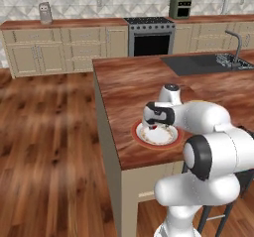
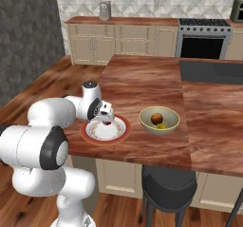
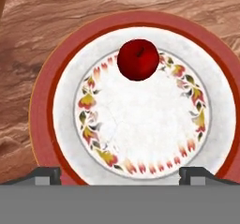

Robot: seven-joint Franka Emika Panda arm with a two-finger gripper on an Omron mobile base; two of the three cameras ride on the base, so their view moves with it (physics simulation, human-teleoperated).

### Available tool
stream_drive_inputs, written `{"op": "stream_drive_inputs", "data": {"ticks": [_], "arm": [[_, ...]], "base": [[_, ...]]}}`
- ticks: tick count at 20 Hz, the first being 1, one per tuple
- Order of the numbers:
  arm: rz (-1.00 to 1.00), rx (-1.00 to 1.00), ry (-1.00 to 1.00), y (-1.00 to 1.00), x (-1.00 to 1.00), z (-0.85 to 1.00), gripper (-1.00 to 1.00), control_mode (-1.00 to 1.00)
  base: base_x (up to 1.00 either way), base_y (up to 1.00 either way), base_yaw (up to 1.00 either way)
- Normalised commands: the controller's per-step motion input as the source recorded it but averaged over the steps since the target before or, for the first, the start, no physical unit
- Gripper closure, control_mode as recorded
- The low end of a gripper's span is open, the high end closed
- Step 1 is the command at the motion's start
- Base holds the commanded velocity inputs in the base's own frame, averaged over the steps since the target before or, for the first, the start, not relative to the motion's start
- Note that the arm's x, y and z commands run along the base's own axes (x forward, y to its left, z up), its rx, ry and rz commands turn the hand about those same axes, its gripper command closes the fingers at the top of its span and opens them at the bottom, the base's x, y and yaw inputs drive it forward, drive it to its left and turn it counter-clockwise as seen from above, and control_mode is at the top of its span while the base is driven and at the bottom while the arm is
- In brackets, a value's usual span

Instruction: Take the fruits from the plate on the dining counter and place two fruits in each bowl.

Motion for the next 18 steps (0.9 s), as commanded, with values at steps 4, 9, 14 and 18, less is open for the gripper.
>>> {"op": "stream_drive_inputs", "data": {"ticks": [4,9,14,18], "arm": [[0.0,0.0,0.01,-0.14,0.54,-0.04,-1.0,-1.0],[0.0,0.01,0.05,-0.06,0.58,0.0,-1.0,-1.0],[0.0,0.0,0.09,0.0,0.43,-0.05,-1.0,-1.0],[0.0,0.0,0.07,0.0,0.34,-0.11,-1.0,-1.0]], "base": [[0.0,0.0,0.0],[0.0,0.0,0.0],[0.0,0.0,0.0],[0.0,0.0,0.0]]}}
